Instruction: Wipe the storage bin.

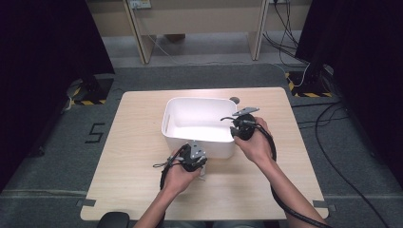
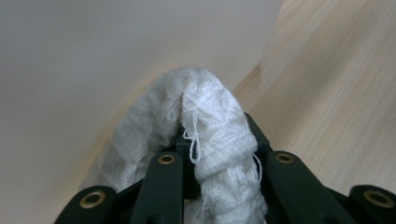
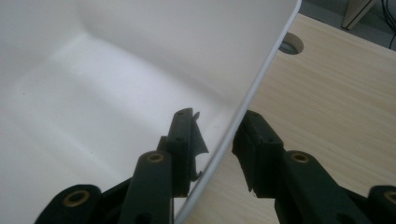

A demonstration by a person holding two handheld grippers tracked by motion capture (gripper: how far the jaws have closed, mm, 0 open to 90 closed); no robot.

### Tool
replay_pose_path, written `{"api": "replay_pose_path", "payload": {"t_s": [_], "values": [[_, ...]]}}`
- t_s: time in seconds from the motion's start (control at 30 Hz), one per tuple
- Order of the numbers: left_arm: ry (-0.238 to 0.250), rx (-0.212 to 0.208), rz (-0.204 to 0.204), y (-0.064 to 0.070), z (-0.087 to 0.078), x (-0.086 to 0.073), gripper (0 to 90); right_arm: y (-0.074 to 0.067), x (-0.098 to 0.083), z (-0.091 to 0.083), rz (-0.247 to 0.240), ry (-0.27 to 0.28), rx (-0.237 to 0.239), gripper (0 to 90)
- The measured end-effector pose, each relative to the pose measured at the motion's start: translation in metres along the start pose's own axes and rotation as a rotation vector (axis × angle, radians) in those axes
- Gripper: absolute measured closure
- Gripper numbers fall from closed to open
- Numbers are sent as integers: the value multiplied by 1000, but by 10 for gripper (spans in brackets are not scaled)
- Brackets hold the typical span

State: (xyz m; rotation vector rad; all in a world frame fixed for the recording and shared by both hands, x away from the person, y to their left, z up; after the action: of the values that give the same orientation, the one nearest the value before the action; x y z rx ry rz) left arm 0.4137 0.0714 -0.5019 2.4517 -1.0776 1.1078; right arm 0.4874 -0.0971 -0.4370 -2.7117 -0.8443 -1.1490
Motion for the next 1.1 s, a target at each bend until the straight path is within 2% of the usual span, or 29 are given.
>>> {"api": "replay_pose_path", "payload": {"t_s": [0.5, 1.1], "values": [[55, 7, 19, 4, -21, 25, 747, -1, 1, 0, 5, 1, 6, 678], [66, 9, 24, 6, -26, 35, 746, -1, 1, 0, 1, 2, 2, 678]]}}
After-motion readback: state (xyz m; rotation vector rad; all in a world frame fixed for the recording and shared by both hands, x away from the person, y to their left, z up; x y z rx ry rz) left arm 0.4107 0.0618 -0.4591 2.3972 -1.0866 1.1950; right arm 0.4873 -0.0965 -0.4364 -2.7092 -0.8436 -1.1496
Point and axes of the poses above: each handheld gripper's, and its own axes: z roughly forward along the jaws, x roughly out of its top, y roughly to its right, the point moved 6 cm from there along z, roughly forward along the jaws, and after that the axes turned 4 degrees about -z, right-handed, at the moved point
